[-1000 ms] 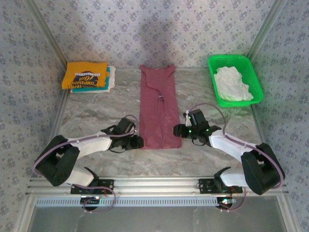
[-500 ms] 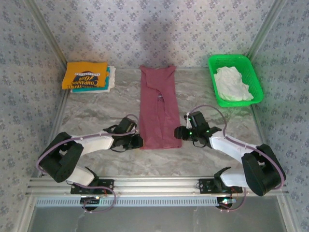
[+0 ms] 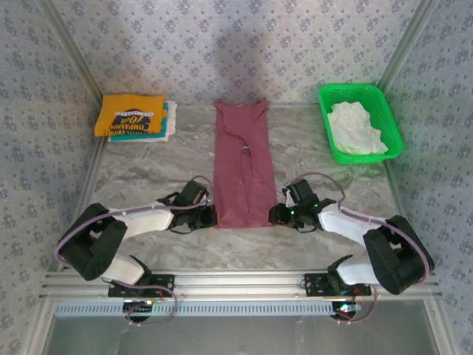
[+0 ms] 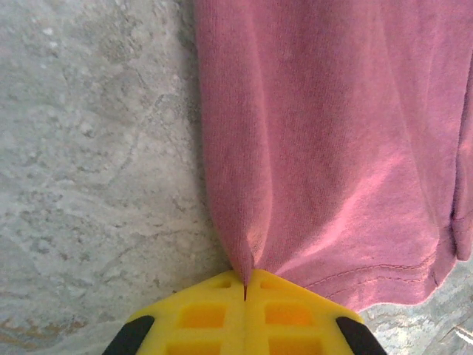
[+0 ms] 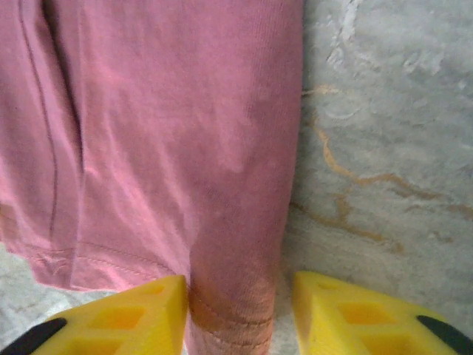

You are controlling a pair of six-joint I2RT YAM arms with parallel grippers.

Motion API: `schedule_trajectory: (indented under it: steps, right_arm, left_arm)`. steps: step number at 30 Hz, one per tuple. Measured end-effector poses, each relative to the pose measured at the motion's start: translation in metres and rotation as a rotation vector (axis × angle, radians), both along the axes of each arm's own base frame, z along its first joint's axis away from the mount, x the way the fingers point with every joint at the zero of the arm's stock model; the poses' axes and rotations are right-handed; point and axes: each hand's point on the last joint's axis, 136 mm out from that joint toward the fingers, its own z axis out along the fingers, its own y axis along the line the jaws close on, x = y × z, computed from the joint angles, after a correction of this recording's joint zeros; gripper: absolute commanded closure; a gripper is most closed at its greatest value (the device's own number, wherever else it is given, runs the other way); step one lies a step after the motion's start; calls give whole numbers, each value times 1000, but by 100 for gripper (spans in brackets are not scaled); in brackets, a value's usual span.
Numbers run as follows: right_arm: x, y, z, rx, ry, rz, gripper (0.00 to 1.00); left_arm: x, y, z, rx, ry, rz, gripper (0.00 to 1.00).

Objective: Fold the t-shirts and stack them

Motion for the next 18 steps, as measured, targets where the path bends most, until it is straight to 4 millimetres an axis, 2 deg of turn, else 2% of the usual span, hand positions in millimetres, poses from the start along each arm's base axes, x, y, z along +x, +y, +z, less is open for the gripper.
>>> schedule_trajectory:
  steps: [1, 9, 11, 18]
  right_arm:
    - [0, 1, 0, 2, 4, -4, 73]
    - [-6, 13, 0, 16, 26, 22, 96]
    - [-6, 14, 2, 18, 23, 23, 100]
    - [-7, 19, 13, 46, -4, 44, 100]
  left_arm:
    - [0, 0, 0, 2, -3, 1, 100]
    - [0, 12, 2, 35, -28, 38, 100]
    - [-1, 18, 3, 50, -35, 53, 100]
    - [-8, 28, 11, 51, -57, 71, 100]
